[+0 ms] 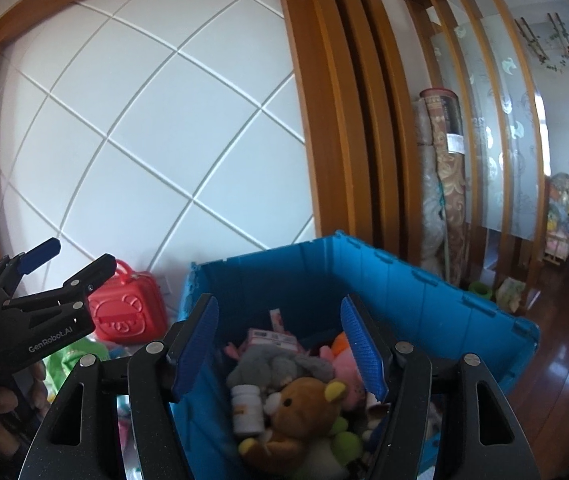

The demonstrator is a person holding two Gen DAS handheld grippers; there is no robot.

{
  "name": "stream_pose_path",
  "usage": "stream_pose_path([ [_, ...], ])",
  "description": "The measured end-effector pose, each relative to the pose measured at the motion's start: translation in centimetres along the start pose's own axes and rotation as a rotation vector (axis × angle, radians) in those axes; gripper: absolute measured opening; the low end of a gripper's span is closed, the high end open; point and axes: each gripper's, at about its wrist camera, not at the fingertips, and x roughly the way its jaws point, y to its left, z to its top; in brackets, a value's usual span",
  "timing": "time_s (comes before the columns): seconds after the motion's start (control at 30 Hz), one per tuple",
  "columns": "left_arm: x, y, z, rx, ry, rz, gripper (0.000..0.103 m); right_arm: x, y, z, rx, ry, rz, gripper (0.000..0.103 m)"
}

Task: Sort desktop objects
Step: 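Move both open tools back over the pile on the table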

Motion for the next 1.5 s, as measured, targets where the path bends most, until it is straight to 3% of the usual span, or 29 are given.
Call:
stream_pose_path([
  [0.17,-1.7,2.0,-1.8,-0.032,-0.003,0.056,0.093,-1.1,2.3,-1.0,-0.038,0.008,0.022,0.069],
  [0.37,-4.0,5.0,-3.3,-0.062,0.018,0.066,0.093,-3.5,5.6,-1.8,-0.061,-0.015,0.034,0.073],
  [0.6,-7.2,9.6,-4.7,-0.042,0.037,0.131,0.093,-5.8,10.9,-3.0,-0.069,-0.022,0.109,0.077],
  [1.03,-11.6,18.8,-9.6,-0.051,0.099,0.239,0.093,-6.8,20.2,-7.1,-0.089,0.056,0.191,0.077],
  [1.5,-10.4,21.5,-12.8,-0.078,0.175,0.325,0.093,-4.2,21.9,-8.7,-0.113,0.125,0.213,0.077],
])
